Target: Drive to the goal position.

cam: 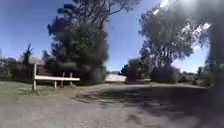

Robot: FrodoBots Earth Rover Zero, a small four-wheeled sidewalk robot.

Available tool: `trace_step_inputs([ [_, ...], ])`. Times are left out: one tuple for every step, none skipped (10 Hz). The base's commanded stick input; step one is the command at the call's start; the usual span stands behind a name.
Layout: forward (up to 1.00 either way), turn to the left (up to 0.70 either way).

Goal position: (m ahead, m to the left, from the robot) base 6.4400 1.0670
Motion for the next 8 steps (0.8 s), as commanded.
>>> trace_step_inputs([
  [1.00, 0.00],
  [1.00, 0.00],
  [1.00, 0.00],
  [1.00, 0.00],
  [1.00, 0.00],
  [1.00, 0.00],
  [1.00, 0.00],
  [1.00, 0.00],
])
